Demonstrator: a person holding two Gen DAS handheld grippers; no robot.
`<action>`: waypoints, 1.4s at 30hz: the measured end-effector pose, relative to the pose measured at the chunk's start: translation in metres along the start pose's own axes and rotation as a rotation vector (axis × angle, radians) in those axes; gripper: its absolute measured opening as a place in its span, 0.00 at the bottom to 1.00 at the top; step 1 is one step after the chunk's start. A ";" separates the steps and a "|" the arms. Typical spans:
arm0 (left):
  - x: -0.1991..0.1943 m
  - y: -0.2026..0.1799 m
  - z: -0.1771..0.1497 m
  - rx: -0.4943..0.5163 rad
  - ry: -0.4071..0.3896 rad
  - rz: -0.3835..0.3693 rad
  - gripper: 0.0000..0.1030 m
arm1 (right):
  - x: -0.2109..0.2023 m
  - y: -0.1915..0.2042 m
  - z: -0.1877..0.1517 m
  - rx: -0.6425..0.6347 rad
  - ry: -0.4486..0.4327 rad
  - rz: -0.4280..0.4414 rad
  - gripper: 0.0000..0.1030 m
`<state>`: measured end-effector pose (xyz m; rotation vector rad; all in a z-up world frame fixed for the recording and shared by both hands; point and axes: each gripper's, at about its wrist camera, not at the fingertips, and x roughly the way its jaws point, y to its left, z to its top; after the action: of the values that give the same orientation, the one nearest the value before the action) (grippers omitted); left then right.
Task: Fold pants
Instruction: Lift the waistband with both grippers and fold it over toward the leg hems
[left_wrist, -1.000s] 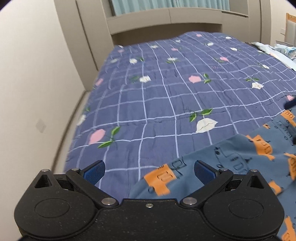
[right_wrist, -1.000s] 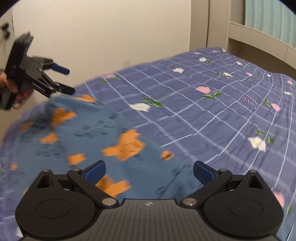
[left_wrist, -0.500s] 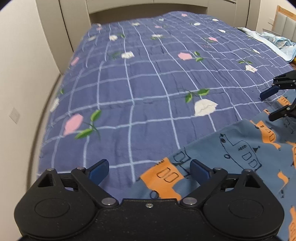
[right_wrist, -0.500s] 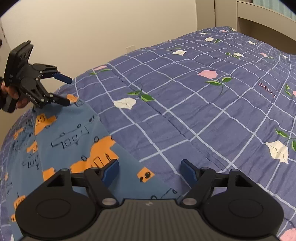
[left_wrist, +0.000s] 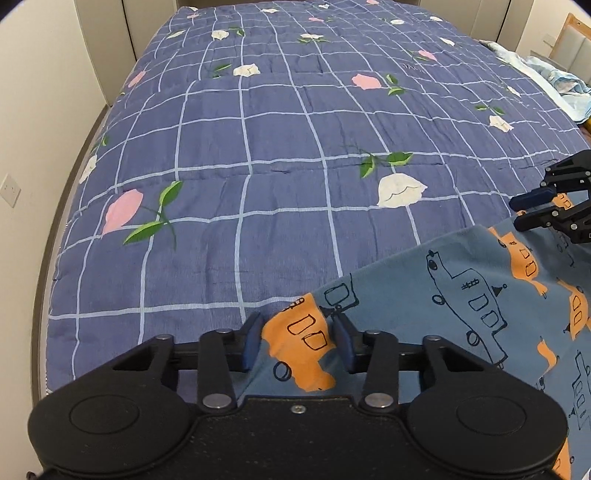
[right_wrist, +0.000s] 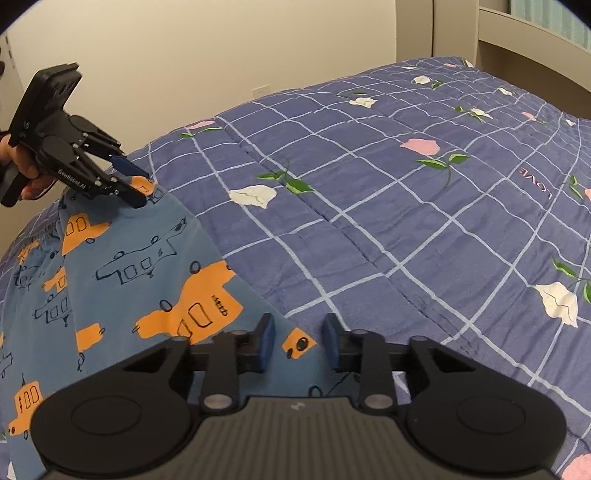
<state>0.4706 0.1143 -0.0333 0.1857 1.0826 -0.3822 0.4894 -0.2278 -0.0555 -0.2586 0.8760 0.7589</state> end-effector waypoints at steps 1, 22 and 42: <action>0.000 0.000 0.000 0.001 0.002 -0.001 0.35 | 0.000 0.001 0.000 -0.004 0.001 -0.005 0.20; -0.021 -0.008 0.014 -0.055 -0.145 0.119 0.04 | -0.011 0.025 0.020 -0.118 -0.102 -0.257 0.02; 0.003 0.029 0.013 -0.136 -0.106 0.027 0.38 | 0.003 -0.032 0.014 0.141 -0.071 -0.014 0.49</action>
<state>0.4940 0.1365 -0.0312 0.0585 0.9963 -0.2904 0.5207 -0.2421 -0.0523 -0.1123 0.8551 0.6857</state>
